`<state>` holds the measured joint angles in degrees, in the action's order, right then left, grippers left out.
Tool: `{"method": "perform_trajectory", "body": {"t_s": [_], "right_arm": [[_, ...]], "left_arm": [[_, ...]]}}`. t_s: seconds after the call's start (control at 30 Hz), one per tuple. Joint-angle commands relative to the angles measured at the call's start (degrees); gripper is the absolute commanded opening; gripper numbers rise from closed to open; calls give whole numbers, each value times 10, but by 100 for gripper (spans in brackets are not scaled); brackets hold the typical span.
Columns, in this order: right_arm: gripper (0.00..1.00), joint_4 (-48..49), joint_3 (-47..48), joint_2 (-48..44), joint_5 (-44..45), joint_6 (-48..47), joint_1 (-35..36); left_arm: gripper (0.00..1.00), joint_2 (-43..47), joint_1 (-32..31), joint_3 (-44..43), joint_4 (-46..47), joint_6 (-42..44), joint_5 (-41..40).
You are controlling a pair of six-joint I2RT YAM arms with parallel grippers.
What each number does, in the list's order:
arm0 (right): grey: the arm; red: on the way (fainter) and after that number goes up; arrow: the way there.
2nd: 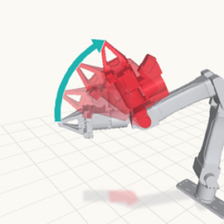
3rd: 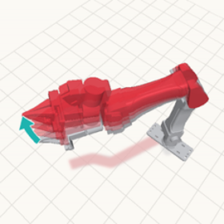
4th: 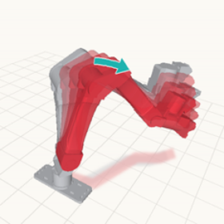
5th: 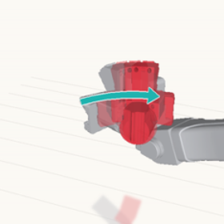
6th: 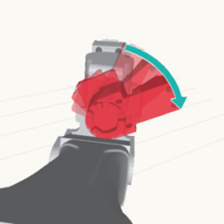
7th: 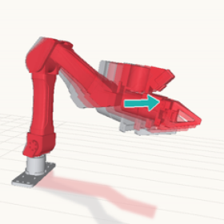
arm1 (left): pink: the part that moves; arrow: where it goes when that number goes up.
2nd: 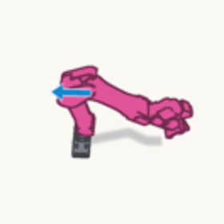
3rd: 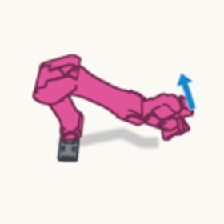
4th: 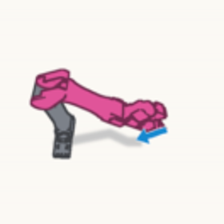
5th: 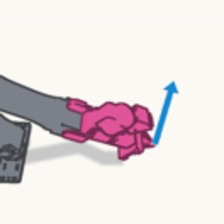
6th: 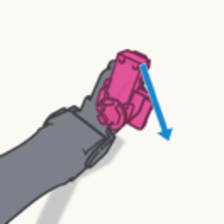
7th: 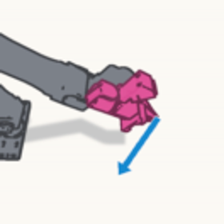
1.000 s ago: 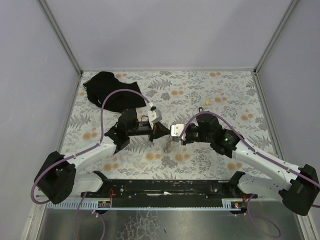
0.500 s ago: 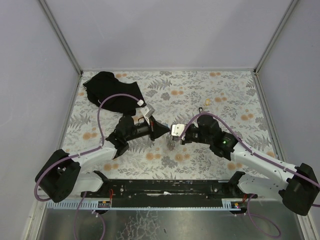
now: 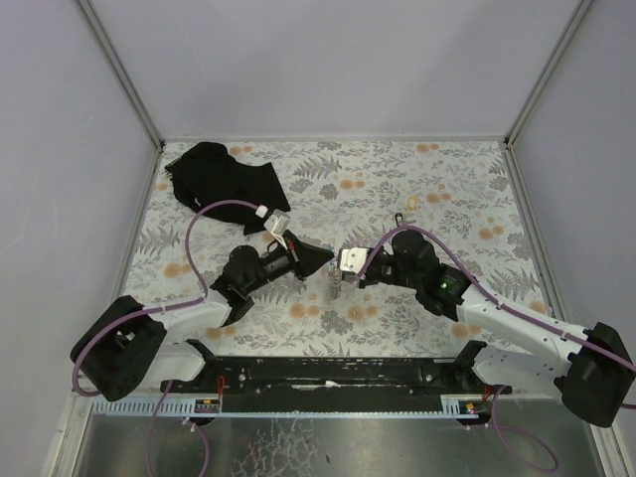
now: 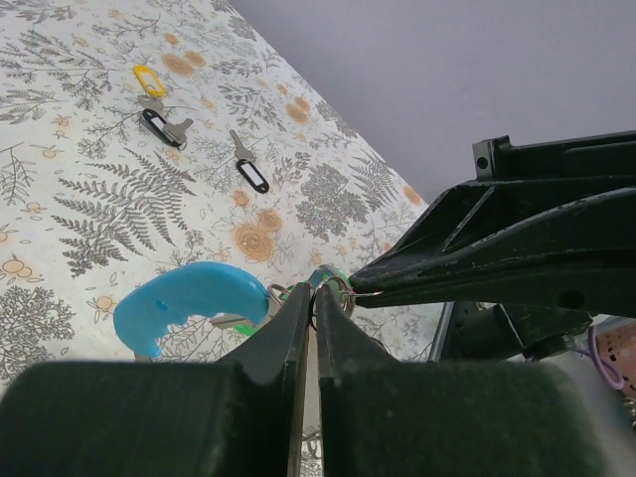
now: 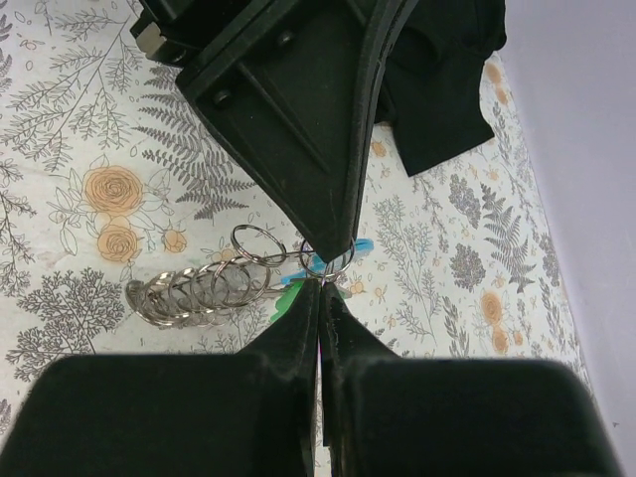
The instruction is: Put the keys on the keyring
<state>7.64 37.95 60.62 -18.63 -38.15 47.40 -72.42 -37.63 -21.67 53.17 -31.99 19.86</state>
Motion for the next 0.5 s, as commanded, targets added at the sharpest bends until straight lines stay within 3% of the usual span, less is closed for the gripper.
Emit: {"method": "perform_trajectory", "body": {"t_s": [0.0,0.2,0.33,0.47], "right_arm": [[0,-18,0,-2,-21,19,20],[0,-20,12,-10,5,5,21],[0,-39,31,-12,22,-16,21],[0,-65,50,-11,30,-35,21]], "left_arm": [[0,6,11,16,121,-37,-99],[0,-1,11,25,136,-32,-74],[15,14,14,33,132,23,-31],[29,49,19,24,43,121,13]]}}
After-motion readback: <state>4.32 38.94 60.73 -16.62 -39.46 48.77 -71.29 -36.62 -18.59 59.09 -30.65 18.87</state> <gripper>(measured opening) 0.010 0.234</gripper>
